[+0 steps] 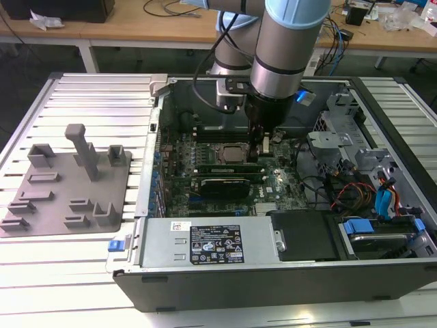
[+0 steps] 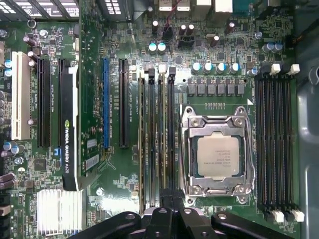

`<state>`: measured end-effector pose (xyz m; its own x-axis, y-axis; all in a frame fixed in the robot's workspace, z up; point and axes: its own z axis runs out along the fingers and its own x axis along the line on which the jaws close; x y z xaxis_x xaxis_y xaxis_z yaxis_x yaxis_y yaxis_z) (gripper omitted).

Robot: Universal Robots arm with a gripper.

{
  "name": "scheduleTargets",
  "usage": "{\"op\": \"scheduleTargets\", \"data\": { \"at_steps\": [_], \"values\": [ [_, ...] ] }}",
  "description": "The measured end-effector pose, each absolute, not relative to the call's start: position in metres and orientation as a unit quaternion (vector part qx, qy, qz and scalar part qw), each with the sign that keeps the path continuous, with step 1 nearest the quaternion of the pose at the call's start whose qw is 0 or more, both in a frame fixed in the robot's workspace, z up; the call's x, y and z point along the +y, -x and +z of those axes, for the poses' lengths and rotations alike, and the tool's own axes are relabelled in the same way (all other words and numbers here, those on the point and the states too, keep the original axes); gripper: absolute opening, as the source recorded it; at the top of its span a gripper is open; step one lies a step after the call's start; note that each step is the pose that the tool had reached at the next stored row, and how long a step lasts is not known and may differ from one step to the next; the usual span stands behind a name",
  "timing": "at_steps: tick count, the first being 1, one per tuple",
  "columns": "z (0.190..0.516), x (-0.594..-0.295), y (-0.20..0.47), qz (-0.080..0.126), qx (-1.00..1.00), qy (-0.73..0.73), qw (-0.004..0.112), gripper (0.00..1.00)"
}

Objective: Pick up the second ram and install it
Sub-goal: 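Press down the second ram until it locks into place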

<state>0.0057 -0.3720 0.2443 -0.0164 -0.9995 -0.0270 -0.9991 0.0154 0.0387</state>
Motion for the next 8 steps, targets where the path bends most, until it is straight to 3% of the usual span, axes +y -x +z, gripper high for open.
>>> {"op": "scheduleTargets", "data": {
  "at_steps": [8],
  "values": [
    [0.244, -0.372, 0.008, -0.023, -0.713, -0.701, 0.004, 0.08]
  ]
}}
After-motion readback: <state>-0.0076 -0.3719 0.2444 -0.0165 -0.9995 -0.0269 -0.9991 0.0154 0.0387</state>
